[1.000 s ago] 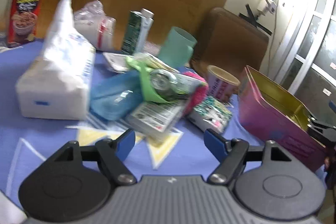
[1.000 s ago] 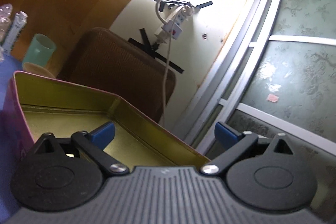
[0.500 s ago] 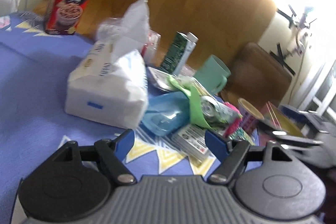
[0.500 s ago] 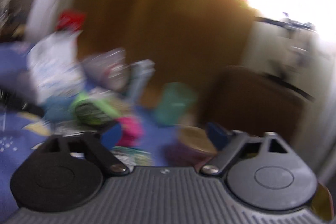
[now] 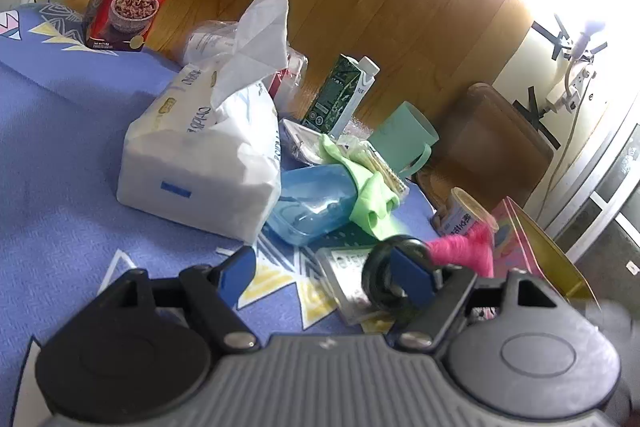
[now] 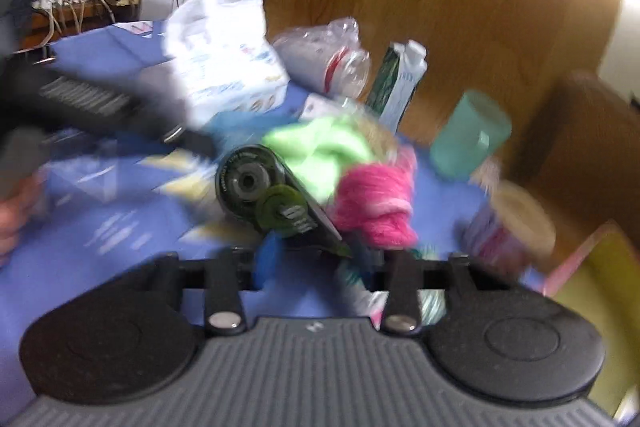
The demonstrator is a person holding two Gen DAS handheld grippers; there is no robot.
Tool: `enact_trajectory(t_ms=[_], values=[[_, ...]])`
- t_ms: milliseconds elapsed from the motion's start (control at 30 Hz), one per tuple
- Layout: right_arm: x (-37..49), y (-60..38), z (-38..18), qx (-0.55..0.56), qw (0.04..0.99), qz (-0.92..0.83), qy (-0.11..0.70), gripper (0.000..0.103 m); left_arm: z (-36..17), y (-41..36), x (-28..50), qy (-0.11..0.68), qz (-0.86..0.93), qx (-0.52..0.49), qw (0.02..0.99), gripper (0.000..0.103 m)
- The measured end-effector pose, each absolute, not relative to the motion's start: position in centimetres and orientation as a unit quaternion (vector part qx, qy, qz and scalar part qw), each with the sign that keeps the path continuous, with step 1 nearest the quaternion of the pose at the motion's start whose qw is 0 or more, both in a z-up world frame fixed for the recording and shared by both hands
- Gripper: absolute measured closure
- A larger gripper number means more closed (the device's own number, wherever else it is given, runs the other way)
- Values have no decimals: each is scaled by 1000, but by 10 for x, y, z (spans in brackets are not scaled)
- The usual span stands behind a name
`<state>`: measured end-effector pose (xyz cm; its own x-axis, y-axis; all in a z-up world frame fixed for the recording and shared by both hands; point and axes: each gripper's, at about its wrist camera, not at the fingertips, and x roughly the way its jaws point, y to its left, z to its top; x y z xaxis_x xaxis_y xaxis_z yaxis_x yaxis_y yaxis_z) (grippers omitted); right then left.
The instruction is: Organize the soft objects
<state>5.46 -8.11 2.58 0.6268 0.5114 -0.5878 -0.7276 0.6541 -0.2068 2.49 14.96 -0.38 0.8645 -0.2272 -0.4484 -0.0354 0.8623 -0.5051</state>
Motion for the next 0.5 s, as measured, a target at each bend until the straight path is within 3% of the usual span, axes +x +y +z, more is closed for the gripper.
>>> enact_trajectory(t_ms=[100,200,300,367,433,500], values=[[24,-99,7,-172,868,365,291,99,-4,150,25,259,-54,-255,930,27],[7,-109,5,-160,874,367,275,93,-3,149,25,258,-62,-250,931,27],[8,-110,10,-146,879,368,266,81,-2,148,23,259,-58,-248,932,27],[6,-111,12,-145,886,358,257,63,-1,147,19,255,-57,-249,933,27],[5,-112,13,-135,894,350,245,53,1,147,14,248,-60,-250,934,28],[8,-115,15,-120,900,343,241,51,3,144,11,249,-65,-246,934,29]])
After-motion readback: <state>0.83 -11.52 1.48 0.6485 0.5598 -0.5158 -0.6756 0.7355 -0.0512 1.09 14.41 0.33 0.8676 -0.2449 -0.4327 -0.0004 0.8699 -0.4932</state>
